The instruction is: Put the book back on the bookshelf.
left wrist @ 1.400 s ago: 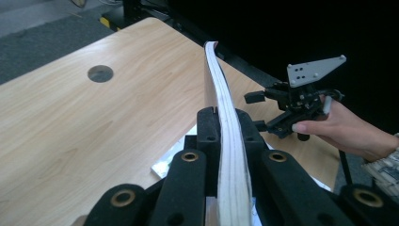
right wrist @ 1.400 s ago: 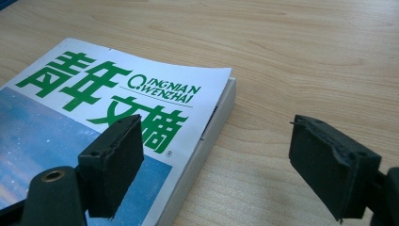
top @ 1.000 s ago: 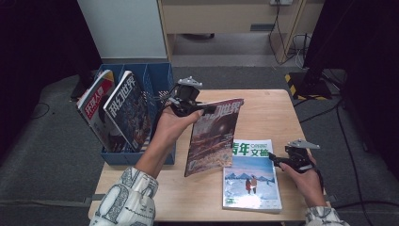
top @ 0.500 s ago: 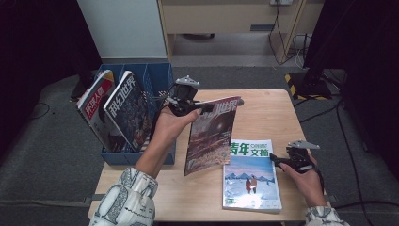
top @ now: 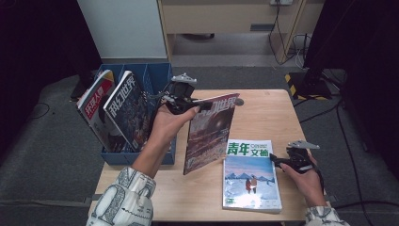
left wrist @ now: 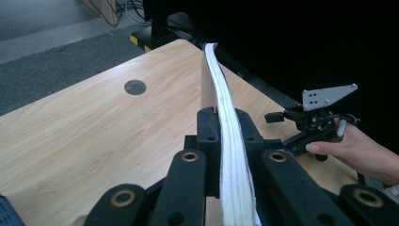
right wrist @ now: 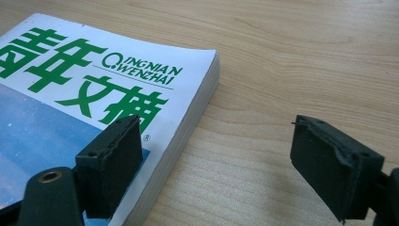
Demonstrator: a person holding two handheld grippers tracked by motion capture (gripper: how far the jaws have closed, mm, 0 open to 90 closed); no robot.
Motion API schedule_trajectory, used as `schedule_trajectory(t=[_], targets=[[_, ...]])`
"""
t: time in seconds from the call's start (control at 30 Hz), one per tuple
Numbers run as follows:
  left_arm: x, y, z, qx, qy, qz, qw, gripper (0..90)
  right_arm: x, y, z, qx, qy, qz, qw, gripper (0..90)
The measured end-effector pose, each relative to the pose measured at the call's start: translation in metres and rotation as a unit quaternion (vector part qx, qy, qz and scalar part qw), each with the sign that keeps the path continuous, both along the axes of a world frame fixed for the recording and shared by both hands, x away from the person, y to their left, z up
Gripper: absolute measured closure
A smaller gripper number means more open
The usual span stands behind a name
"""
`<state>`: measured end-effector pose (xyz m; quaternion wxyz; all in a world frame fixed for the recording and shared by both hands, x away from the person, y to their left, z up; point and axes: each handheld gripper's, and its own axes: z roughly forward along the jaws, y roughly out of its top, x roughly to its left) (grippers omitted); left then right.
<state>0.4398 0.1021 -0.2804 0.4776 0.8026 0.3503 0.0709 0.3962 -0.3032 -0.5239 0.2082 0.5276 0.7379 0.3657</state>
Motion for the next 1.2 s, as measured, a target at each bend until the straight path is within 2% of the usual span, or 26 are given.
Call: schedule_trajectory(t=[0.27,0.6,0.87,0.93,1.0,1.07,1.2], targets=[[-0.001,0.010,0.007,0.000,-0.006,0.019,0.9998,83.7,0.000,0.000,-0.001,-0.001,0.000,0.000,1.0000,17.4],[-0.002,0.018,0.010,-0.003,-0.007,0.030,0.9995,83.7,0.000,-0.002,-0.002,-0.001,-0.001,0.000,1.0000,16.4],[-0.005,0.023,0.017,-0.010,-0.009,0.039,0.9992,83.7,-0.002,-0.009,-0.001,0.004,-0.002,-0.018,0.9998,16.4],[-0.005,0.024,0.017,-0.010,-0.010,0.041,0.9991,83.7,-0.002,-0.010,-0.001,0.002,-0.002,-0.020,0.9998,16.5],[-0.007,0.026,0.021,-0.007,-0.011,0.043,0.9990,83.7,-0.002,-0.012,-0.002,-0.014,-0.001,-0.020,0.9997,16.6],[-0.008,0.027,0.022,-0.008,-0.012,0.044,0.9989,83.7,-0.002,-0.012,-0.003,-0.013,-0.001,-0.023,0.9997,16.6],[-0.009,0.033,0.027,-0.010,-0.015,0.050,0.9986,83.7,-0.001,-0.014,-0.009,-0.026,0.011,-0.025,0.9993,16.8]])
